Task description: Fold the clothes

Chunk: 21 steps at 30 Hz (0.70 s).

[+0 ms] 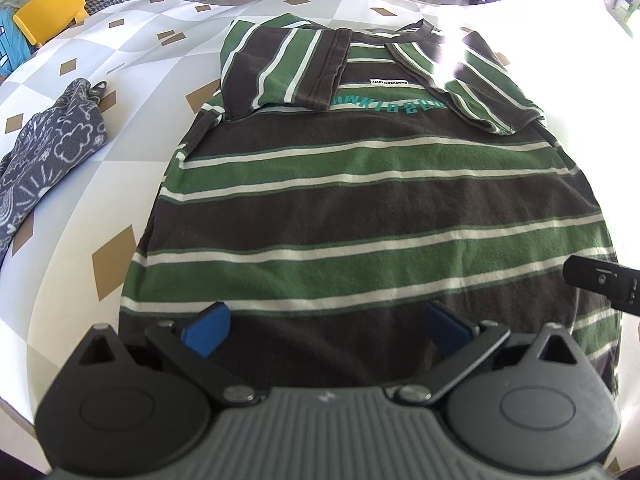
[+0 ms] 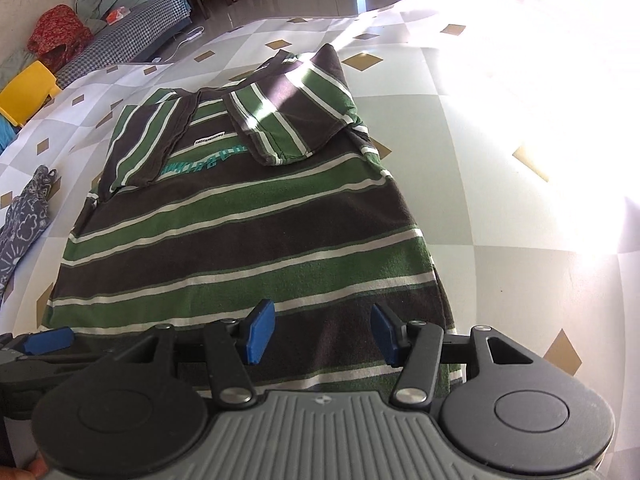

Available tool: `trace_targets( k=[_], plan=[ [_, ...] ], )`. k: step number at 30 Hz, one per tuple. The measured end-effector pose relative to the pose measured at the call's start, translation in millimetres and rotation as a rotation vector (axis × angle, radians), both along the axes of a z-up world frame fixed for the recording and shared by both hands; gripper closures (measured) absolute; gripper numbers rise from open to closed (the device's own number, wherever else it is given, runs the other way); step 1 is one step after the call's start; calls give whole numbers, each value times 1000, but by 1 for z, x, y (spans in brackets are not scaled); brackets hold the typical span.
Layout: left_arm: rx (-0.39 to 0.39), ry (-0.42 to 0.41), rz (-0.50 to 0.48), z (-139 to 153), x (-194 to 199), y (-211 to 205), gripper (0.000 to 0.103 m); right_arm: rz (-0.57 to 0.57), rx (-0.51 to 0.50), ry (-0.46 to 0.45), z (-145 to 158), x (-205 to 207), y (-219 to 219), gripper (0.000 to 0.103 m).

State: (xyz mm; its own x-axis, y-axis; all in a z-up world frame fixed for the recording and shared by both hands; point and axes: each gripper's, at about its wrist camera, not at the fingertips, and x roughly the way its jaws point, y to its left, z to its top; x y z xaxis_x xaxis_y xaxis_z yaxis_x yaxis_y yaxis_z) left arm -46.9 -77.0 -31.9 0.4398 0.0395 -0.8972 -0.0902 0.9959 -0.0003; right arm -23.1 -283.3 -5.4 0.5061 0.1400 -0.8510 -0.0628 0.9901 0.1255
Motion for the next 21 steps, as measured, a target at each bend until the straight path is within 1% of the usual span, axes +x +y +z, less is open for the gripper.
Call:
trace_targets(
  k=[11,18,21],
  plan=[
    [5,8,12,-3,-13,6,0,-98,25,-5,0,-18,-22,51],
    [13,26,13,-9,-24,6,0,-166,51,13,-3,-27,-38,51],
    [33,16,-1,-11,-28,2,0,-189,47,19,-5,-30,-43,51]
  ],
)
